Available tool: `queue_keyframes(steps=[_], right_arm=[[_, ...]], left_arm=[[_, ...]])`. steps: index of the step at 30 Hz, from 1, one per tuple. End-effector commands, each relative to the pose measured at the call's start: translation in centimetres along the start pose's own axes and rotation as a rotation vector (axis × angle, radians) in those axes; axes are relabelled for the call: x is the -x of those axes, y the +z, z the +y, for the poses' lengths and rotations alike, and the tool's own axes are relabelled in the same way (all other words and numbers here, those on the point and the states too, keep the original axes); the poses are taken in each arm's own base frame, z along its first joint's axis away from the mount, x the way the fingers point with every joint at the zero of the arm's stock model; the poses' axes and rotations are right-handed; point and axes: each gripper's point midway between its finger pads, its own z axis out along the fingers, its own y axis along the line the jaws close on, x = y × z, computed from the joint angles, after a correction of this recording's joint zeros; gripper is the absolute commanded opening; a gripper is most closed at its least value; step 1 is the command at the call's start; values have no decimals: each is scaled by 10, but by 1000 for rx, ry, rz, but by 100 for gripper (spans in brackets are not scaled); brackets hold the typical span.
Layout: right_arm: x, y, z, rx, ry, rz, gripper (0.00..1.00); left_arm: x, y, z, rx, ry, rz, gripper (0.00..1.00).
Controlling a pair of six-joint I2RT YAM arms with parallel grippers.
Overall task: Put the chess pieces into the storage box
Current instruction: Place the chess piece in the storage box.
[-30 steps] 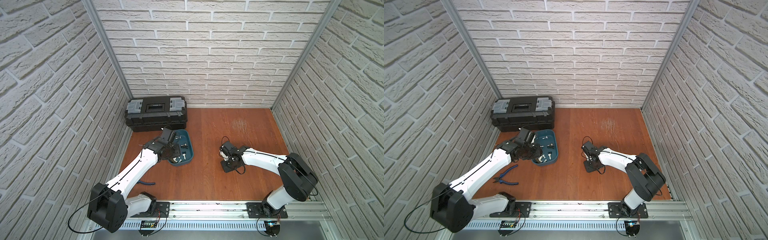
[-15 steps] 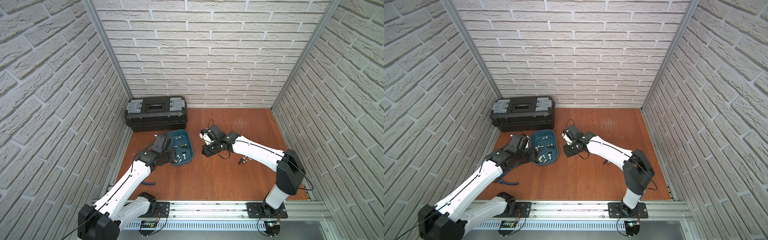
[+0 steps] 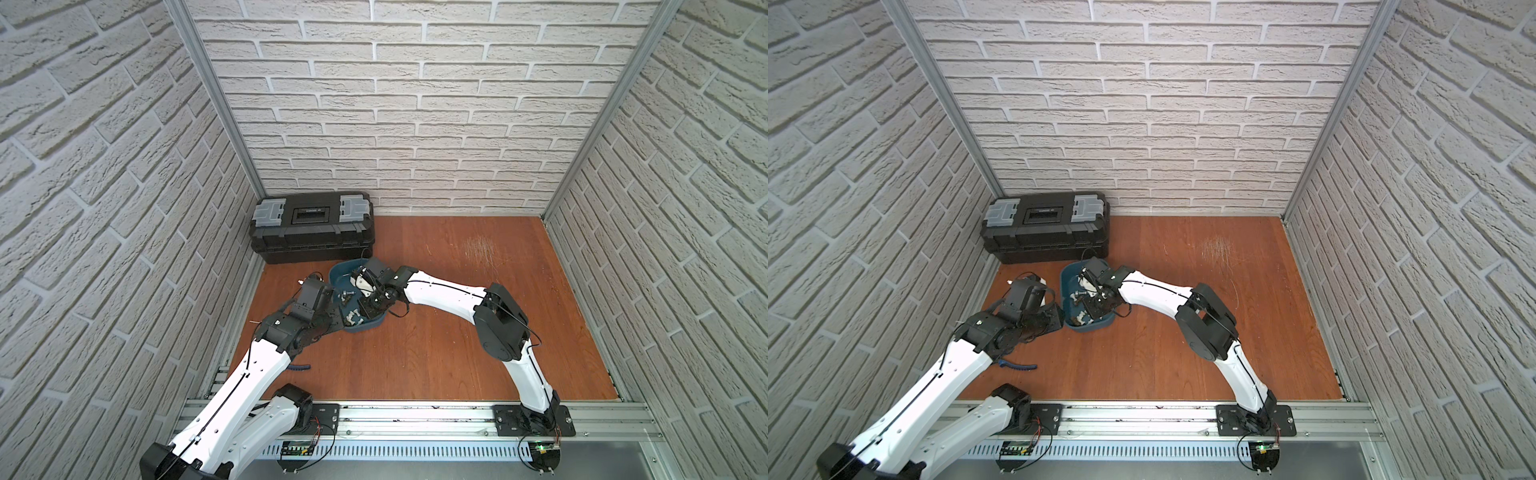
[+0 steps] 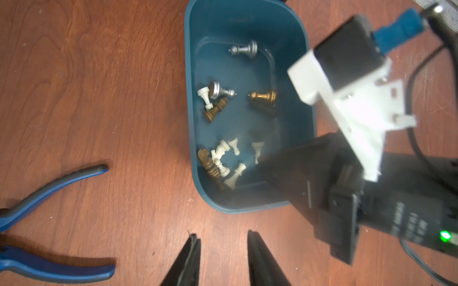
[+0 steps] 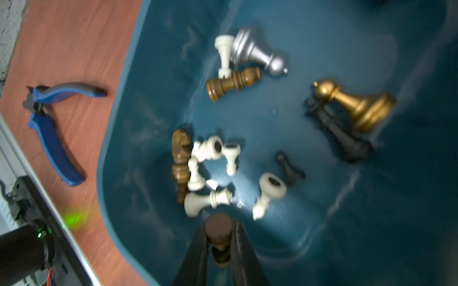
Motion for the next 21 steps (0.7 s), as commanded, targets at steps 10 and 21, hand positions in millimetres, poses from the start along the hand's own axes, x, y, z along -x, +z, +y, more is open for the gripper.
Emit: queue_keyframes(steps=[10, 21], right_arm=[[44, -16, 2, -39, -13, -114, 32], [39, -83, -14, -77, 32, -223, 36]], left_arm=[[0, 4, 6, 24, -3, -5, 37], [8, 2, -1, 10, 7, -19, 37]])
